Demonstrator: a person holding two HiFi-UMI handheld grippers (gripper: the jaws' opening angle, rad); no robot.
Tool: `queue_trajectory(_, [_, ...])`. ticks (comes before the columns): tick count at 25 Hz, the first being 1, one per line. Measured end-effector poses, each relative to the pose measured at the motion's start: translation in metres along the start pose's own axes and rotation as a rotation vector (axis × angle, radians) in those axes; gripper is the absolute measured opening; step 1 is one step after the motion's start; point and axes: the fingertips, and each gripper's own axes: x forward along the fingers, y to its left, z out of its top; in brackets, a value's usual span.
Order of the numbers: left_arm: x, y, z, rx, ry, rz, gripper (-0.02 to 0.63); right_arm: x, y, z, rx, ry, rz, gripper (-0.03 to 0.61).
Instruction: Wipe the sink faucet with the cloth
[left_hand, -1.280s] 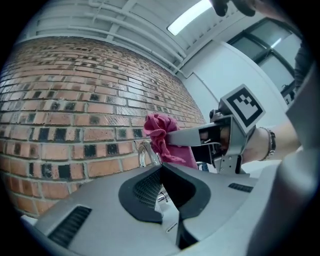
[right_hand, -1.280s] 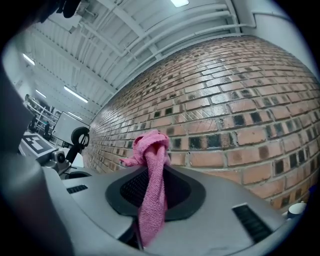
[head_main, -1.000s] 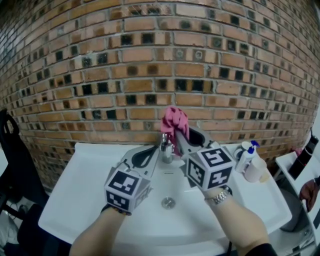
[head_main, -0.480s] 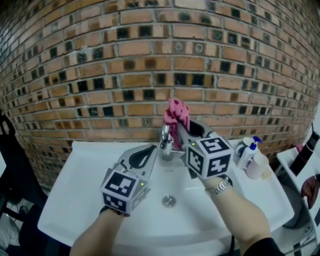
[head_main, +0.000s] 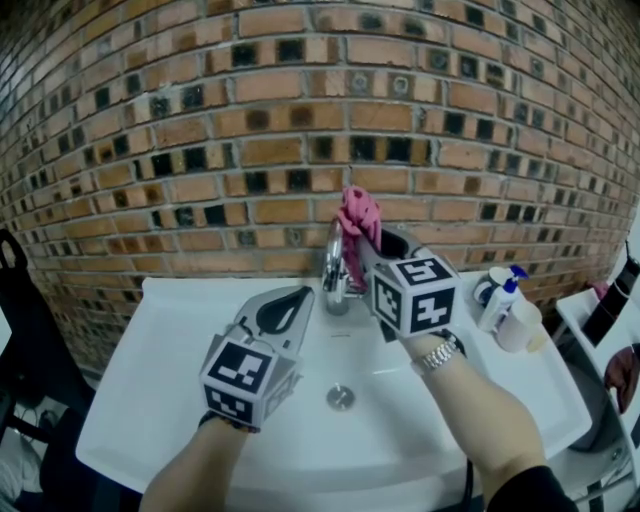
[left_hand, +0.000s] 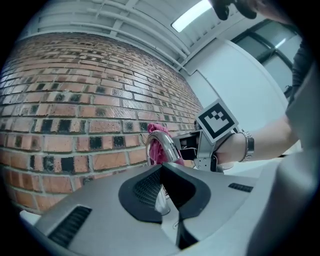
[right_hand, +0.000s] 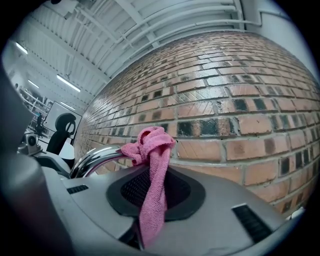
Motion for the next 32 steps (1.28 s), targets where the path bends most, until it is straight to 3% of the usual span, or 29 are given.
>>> queue_trajectory(32, [-0.001, -0.001, -0.002, -0.001, 0.007, 0.005, 0.006, 0.028, -0.019, -0.083, -0.014, 0.239, -0.09, 0.055])
